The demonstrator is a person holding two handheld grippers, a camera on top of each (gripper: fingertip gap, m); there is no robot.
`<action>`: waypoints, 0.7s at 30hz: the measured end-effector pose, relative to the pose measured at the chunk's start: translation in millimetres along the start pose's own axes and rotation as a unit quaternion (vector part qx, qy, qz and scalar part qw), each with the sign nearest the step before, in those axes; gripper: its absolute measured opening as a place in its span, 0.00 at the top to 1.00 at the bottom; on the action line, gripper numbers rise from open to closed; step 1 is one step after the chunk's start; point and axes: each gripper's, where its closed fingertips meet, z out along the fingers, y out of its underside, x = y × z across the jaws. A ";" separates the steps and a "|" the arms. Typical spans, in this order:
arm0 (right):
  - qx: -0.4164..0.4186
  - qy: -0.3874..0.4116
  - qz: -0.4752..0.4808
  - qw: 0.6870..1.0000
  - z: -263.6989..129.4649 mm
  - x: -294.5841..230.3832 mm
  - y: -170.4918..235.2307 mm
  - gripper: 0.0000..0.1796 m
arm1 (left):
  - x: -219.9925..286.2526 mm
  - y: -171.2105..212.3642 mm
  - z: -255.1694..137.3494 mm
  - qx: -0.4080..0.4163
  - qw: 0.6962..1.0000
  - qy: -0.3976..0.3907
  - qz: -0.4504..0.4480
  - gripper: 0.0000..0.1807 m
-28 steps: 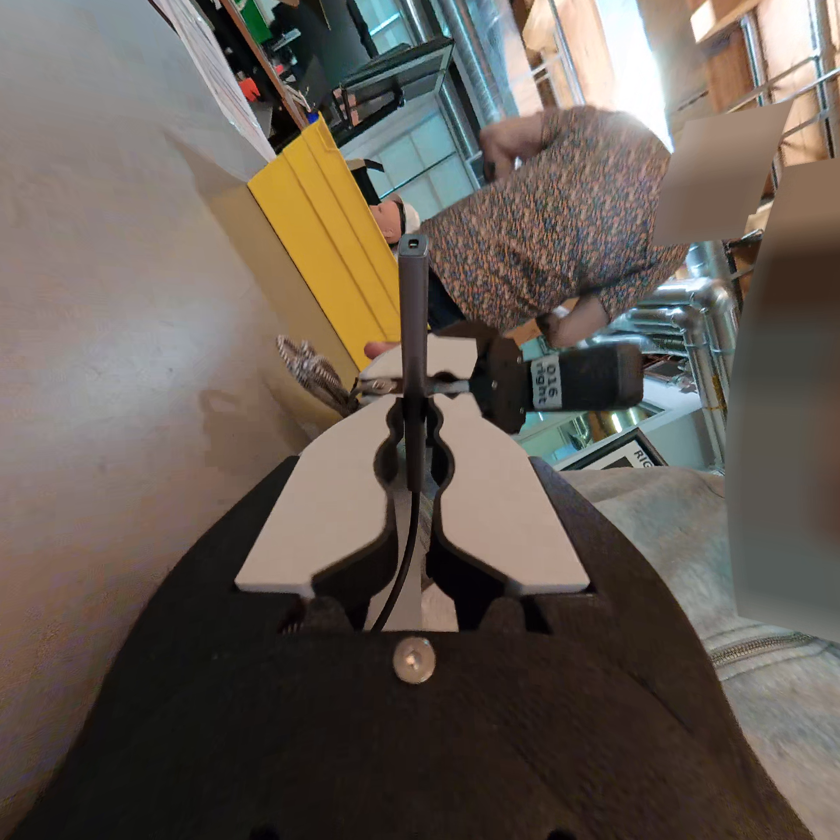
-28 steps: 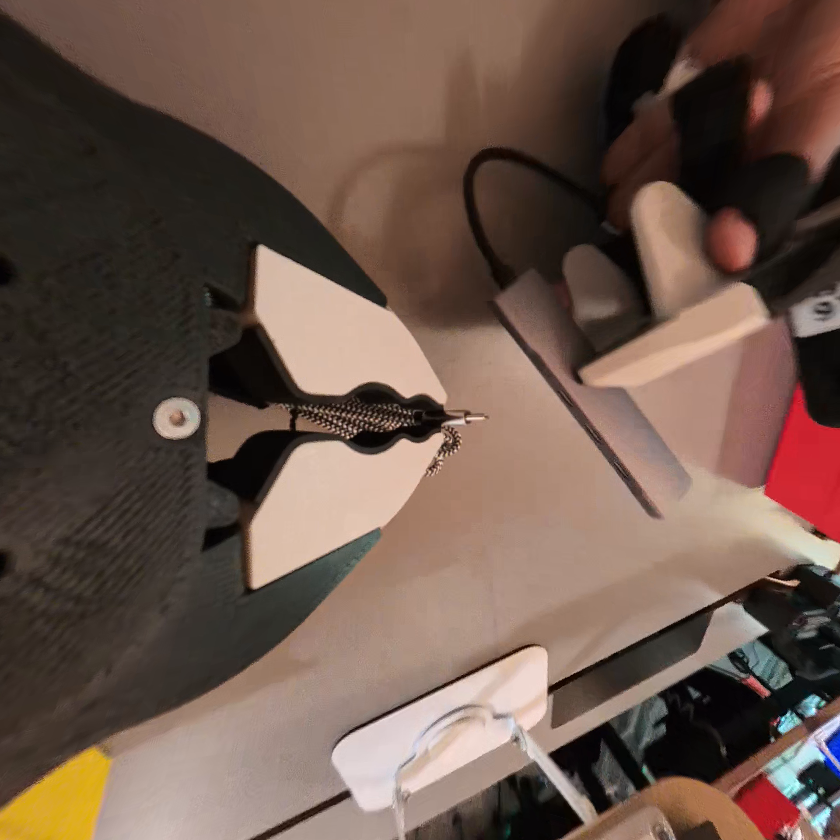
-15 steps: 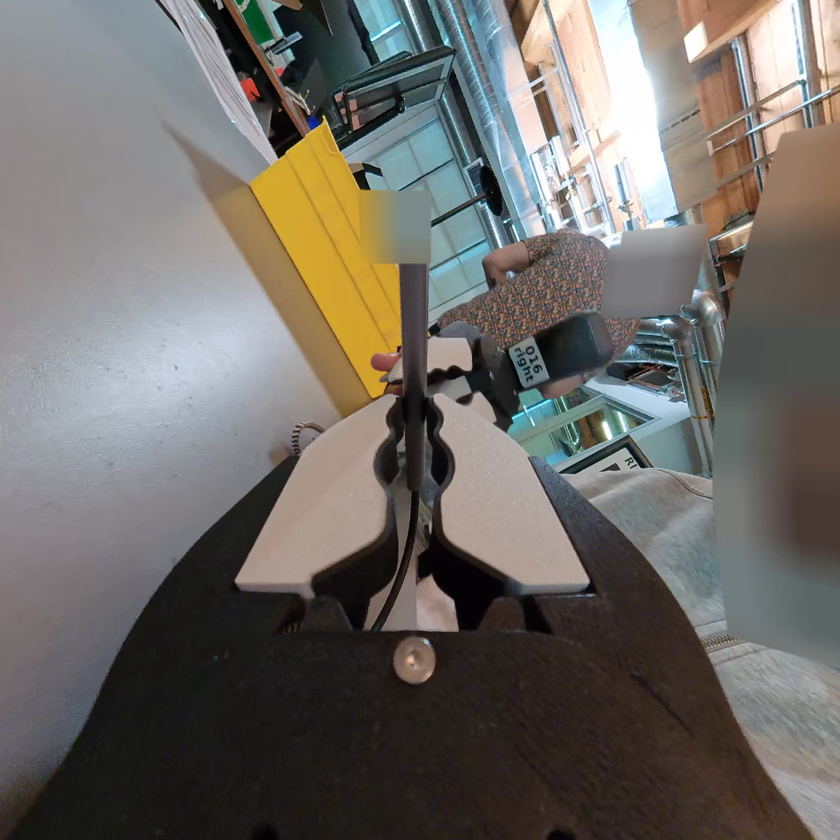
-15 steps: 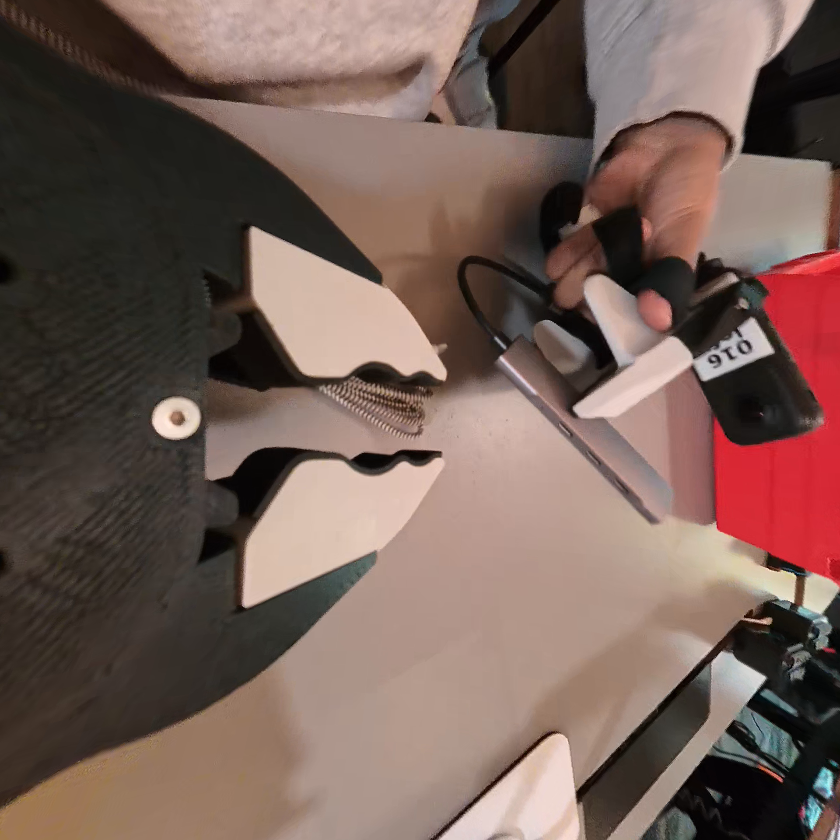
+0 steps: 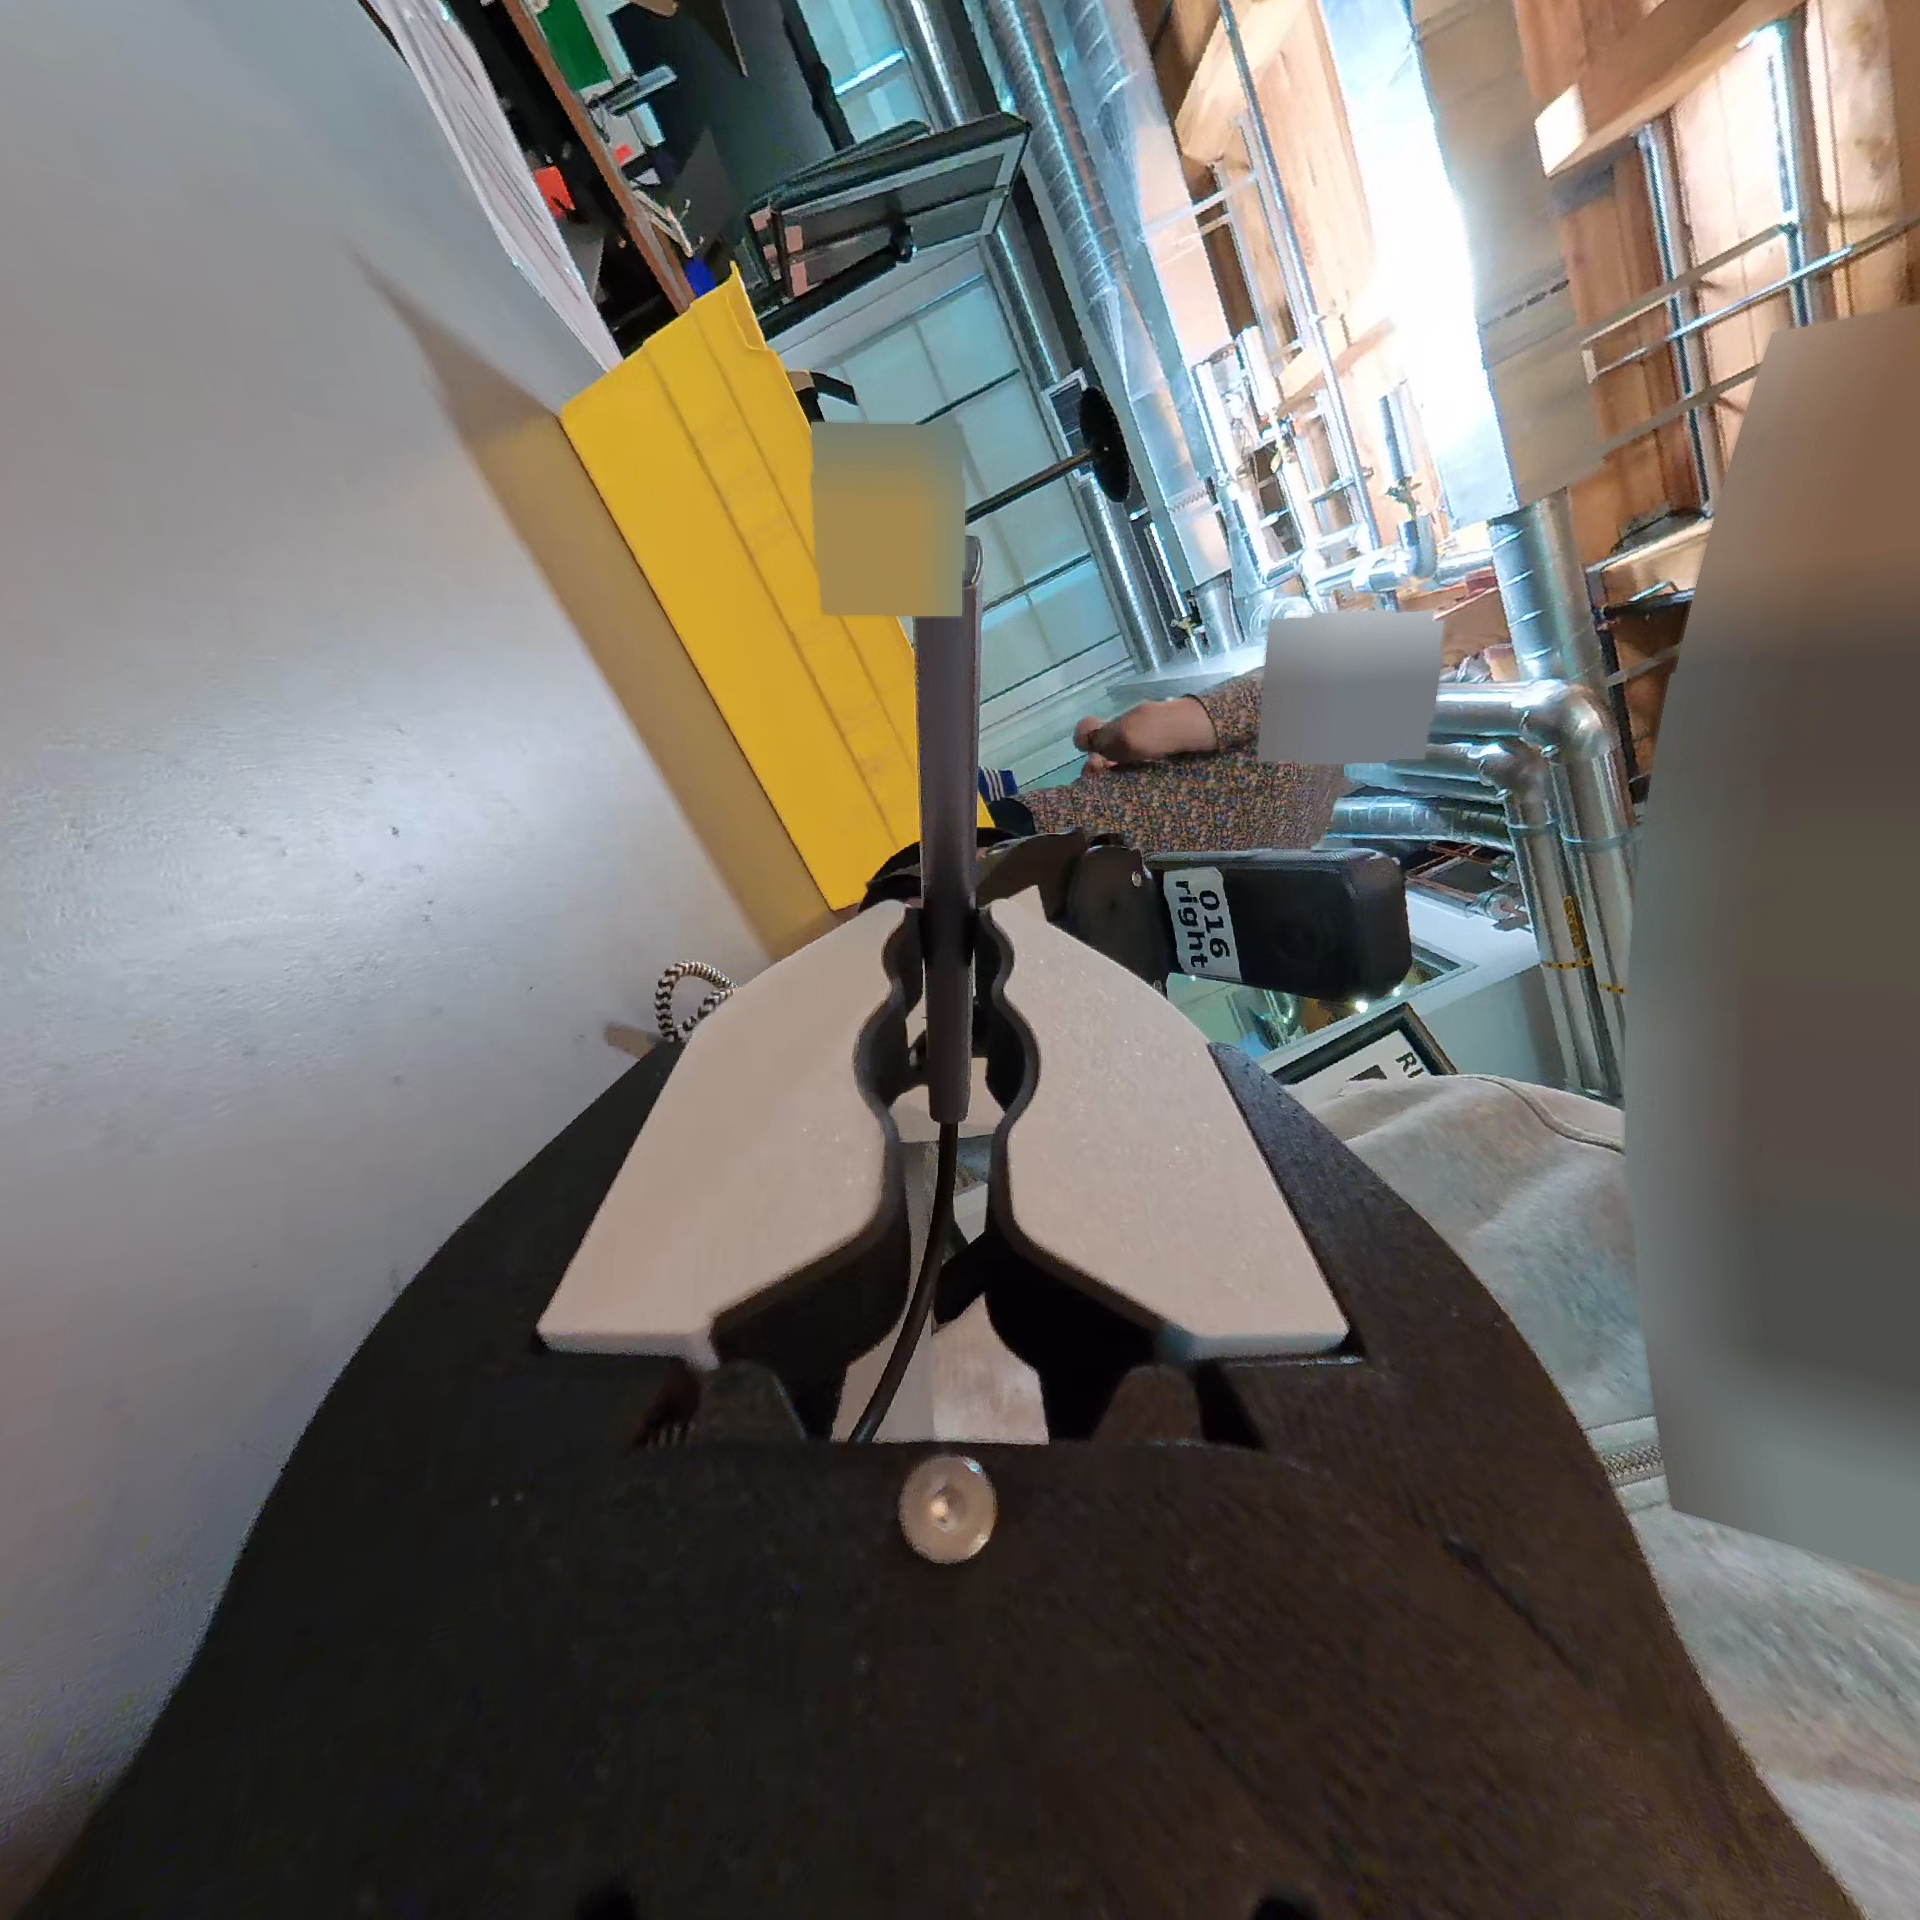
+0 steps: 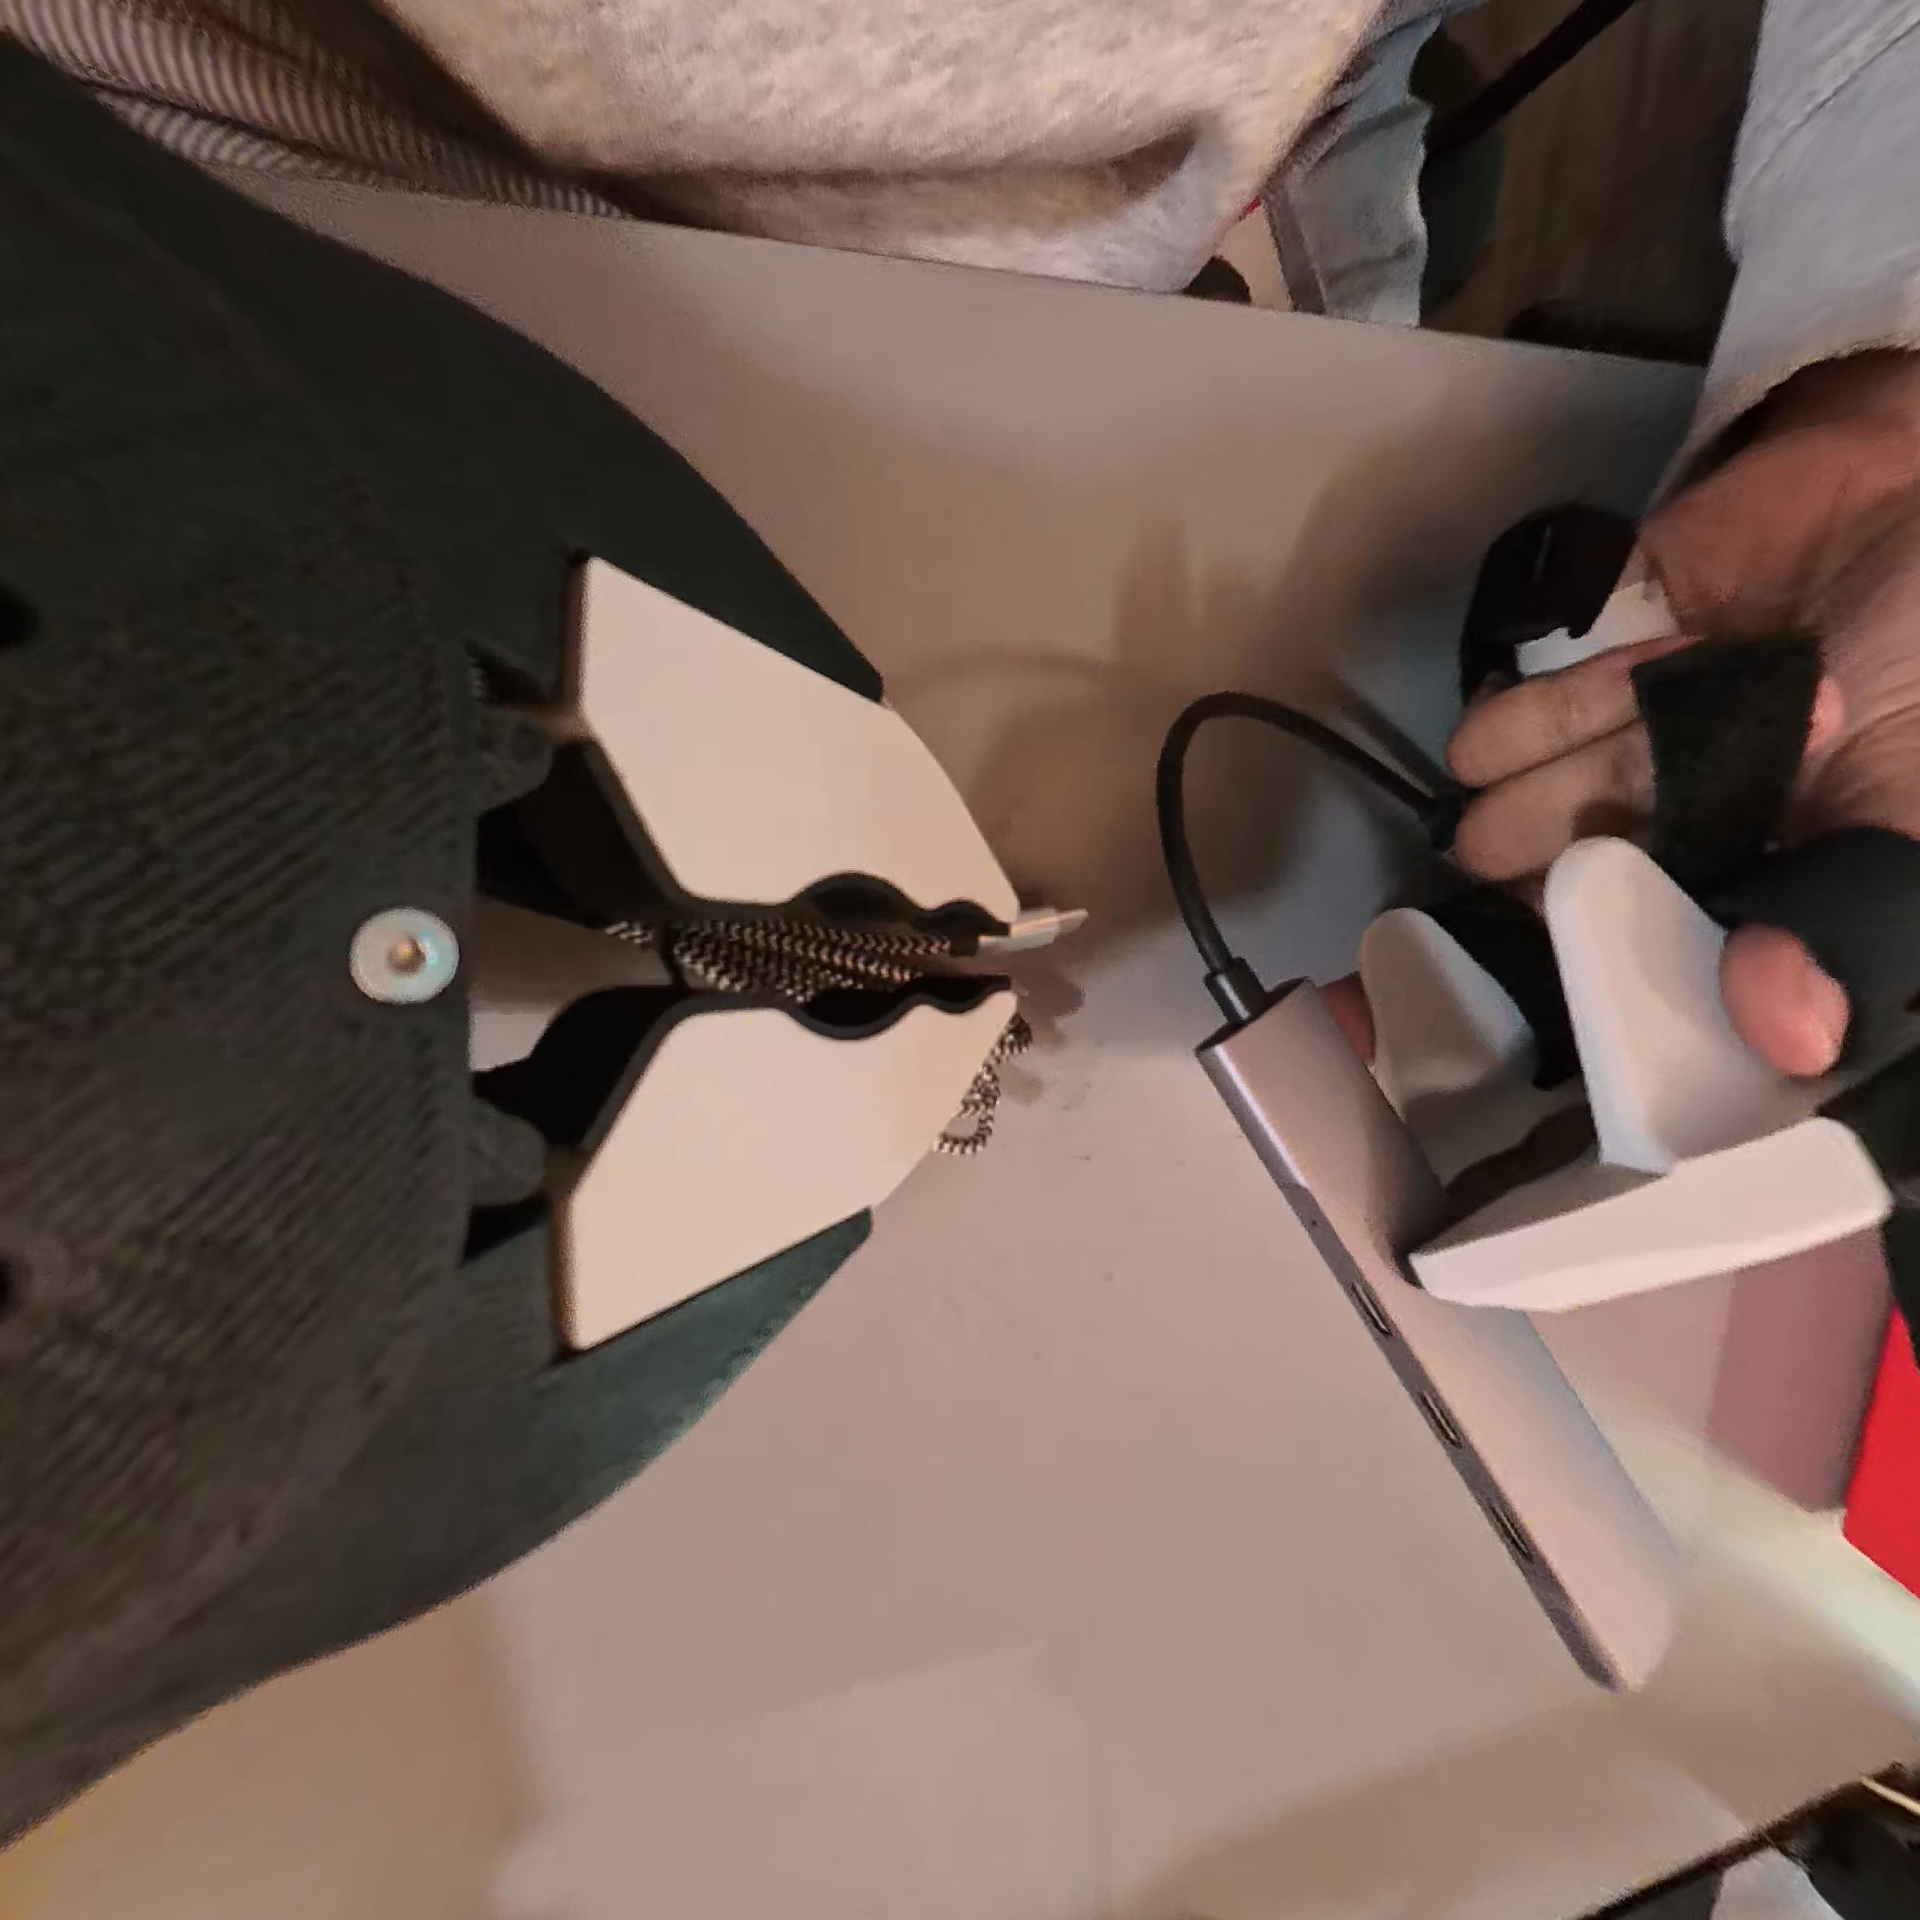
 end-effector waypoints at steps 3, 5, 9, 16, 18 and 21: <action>-0.028 -0.014 0.010 0.999 4.4 1.0 7.5 1.00 | -0.1 -0.2 -0.2 0.001 1.000 -0.001 0.000 0.95; -0.046 -0.017 0.018 0.999 6.0 2.2 11.7 1.00 | 0.0 0.1 -0.2 0.002 1.000 0.001 -0.002 0.95; -0.067 -0.026 0.013 0.997 9.0 -2.3 17.9 1.00 | 0.1 0.3 -0.1 0.001 1.000 0.001 -0.002 0.95; -0.070 -0.032 0.004 0.997 13.7 -5.3 16.7 0.99 | -0.4 -0.1 -0.3 0.003 1.000 -0.001 -0.002 0.95; -0.069 -0.042 0.009 0.997 16.8 -8.0 16.6 0.98 | -0.6 0.0 -0.2 0.003 1.000 -0.002 -0.001 0.95; -0.066 -0.048 0.016 0.997 18.1 -7.7 16.1 0.97 | -0.6 0.1 -0.2 0.003 1.000 -0.004 0.001 0.95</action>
